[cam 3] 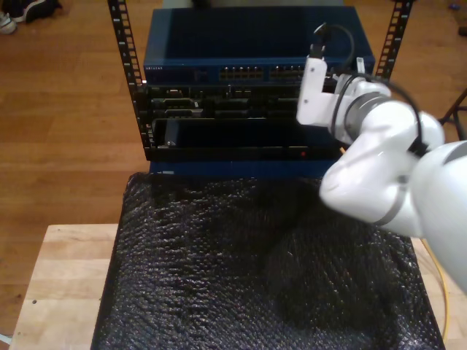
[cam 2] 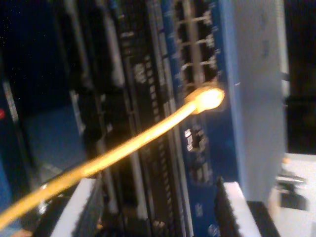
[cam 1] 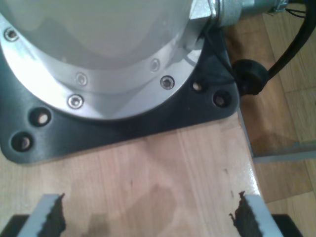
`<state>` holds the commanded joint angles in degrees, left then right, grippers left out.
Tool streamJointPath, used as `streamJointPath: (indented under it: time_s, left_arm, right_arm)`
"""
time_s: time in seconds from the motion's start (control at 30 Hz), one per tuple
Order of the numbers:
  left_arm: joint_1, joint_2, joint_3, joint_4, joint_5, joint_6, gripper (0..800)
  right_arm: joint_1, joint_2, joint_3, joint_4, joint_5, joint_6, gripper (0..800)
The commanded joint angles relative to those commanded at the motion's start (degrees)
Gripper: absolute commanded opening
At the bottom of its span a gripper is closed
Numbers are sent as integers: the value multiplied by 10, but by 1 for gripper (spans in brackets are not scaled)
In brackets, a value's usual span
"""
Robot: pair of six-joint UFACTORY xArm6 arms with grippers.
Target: Grab the cable and plug it in
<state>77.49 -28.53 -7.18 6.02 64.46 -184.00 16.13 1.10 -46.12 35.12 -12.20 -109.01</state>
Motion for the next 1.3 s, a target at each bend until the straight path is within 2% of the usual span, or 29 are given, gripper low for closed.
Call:
streamJointPath:
  time_s: [0.13,0.2,0.37,0.7,0.8,1.07,1.3]
  left_arm:
    - [0,0,0,0,-1,0,800]
    - [0,0,0,0,-1,0,800]
    - [0,0,0,0,-1,0,800]
    - [0,0,0,0,-1,0,800]
    - [0,0,0,0,-1,0,800]
    - [0,0,0,0,-1,0,800]
    - [0,0,0,0,-1,0,800]
  right_arm:
    - [-51,-30,-2,-40,110,-9,629]
    - [-76,-46,-1,-79,164,-9,659]
    - [-127,-63,-4,-188,288,-8,799]
    - [-246,-130,0,-324,450,-11,798]
    - [-295,-150,0,-360,516,-44,799]
    - [-436,-185,0,-362,680,-219,799]
    - [-565,-216,21,-364,782,-326,799]
